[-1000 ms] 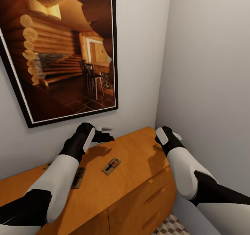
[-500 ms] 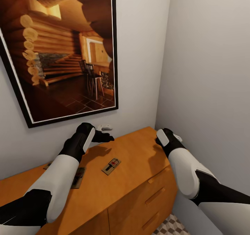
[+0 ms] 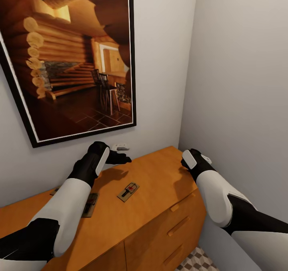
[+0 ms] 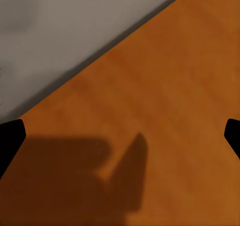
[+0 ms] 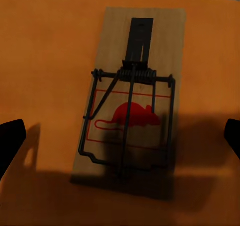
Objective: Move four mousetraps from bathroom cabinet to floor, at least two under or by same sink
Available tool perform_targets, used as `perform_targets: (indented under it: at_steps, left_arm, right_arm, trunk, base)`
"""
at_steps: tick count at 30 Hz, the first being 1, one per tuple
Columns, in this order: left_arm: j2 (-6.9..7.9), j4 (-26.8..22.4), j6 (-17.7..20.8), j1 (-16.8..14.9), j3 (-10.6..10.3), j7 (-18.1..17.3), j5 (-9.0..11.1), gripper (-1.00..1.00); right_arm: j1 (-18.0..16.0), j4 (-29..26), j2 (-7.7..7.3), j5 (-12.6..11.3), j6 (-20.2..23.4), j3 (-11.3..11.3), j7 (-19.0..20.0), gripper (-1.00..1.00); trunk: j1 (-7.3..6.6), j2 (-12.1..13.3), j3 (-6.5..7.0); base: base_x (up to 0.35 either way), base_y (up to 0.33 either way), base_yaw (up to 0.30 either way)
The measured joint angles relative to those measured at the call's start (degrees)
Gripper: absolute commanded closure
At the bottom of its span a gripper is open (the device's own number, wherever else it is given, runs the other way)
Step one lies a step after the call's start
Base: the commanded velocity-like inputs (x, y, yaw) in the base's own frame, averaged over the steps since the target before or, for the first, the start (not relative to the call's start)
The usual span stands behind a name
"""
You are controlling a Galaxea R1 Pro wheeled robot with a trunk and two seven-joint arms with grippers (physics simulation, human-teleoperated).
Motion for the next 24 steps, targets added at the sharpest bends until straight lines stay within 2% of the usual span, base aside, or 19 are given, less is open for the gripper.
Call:
perform_targets:
  at_steps: [24]
  left_arm:
    - [-0.06, 0.0, 0.0, 0.0, 0.0, 0.0, 0.0, -1.00]
  right_arm:
    - [-0.1, 0.4, -0.06, 0.0, -0.3, 0.0, 0.2, -1.00]
  trunk:
    - [0.00, 0.0, 0.00]
  base:
    - [0.000, 0.000, 0.000]
